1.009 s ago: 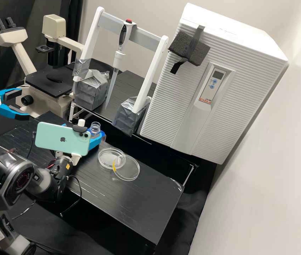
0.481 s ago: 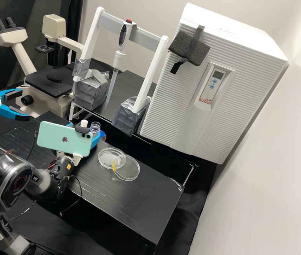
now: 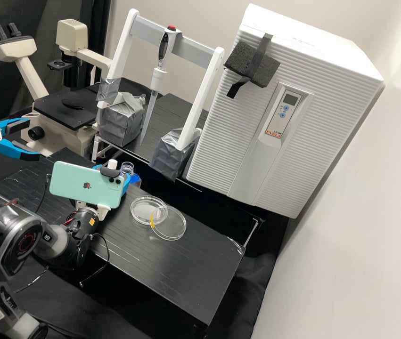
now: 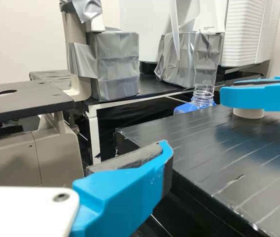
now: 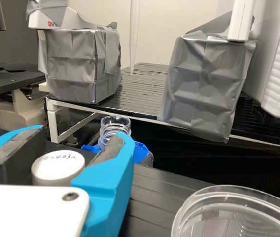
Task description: Close the bottle
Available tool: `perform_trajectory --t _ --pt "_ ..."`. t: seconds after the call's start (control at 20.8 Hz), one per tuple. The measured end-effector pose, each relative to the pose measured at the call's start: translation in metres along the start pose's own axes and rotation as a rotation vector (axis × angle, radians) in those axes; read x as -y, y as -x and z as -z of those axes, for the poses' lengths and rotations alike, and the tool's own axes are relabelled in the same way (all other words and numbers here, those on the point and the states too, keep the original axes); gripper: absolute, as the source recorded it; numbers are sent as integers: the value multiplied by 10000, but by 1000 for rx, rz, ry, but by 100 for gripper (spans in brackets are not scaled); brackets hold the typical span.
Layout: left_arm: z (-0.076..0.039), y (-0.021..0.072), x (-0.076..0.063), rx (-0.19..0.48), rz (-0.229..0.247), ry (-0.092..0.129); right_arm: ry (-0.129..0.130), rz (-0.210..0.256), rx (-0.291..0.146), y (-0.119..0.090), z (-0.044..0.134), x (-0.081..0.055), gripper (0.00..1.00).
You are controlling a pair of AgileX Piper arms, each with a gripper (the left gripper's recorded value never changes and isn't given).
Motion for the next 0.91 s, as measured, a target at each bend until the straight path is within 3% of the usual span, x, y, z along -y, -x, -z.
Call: perform_trajectory --t 0.91 --pt "0 0 0 0 0 0 6 13 -6 2 12 31 0"
